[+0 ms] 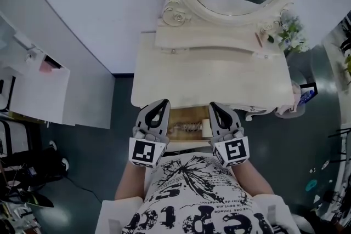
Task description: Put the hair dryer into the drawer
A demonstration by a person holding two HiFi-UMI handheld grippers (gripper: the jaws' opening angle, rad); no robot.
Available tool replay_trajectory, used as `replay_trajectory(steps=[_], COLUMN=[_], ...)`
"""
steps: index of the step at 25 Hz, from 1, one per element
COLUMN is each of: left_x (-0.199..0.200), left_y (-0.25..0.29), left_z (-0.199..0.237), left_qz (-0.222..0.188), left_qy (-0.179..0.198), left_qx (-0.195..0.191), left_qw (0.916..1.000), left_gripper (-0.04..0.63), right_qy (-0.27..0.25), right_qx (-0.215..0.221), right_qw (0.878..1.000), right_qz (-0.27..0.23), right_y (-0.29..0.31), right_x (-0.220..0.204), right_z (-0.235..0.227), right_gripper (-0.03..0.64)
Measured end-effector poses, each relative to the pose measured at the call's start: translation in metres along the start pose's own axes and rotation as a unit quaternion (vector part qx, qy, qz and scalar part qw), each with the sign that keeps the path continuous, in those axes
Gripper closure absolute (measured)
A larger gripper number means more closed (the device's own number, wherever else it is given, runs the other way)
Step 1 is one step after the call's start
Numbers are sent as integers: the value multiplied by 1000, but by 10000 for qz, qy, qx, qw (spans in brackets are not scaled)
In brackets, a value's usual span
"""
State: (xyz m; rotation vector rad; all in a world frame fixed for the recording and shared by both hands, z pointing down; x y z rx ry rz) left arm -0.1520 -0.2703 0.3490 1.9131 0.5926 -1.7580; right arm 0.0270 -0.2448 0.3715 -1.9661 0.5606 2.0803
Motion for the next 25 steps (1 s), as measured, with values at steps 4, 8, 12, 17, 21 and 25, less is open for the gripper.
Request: replay_trajectory(steps=[4, 8, 12, 17, 21, 25], left_x=[-3, -1, 1, 3, 6, 6], left_y=[1, 4, 5, 0, -4, -11], left_z=[-2, -2, 1, -4, -9, -12], left_qz=[104, 123, 217, 236, 188, 192], left_qy=[-42, -173, -321, -129, -81, -77], left_qx=[-86, -51, 60, -88, -200, -267], left_qw=[9999, 9998, 9992, 9996, 9996, 9994], left_gripper=[574, 574, 574, 574, 574, 574], right_qy=[27, 59, 98, 174, 141, 138], right_qx=[-63, -121, -144, -172, -165, -194], right_qw=[10000, 9999, 9998, 9997, 9998, 9997], right_qz=[44, 48, 46, -10, -8, 29], right_y=[-1, -3, -6, -11, -14, -19], right_x=[0, 3, 5, 7, 8, 8], right_z=[0, -1, 1, 6, 12, 18], right_gripper=[601, 601, 601, 601, 601, 601])
Point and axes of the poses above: the fingertips, and each gripper's own axes: y forward along the fingers, z to its left, x out of its top, the point moved 5 cm from there along -y, backward along the fingers, and after that the axes turned 1 degree about -z, right-handed, at the moved point
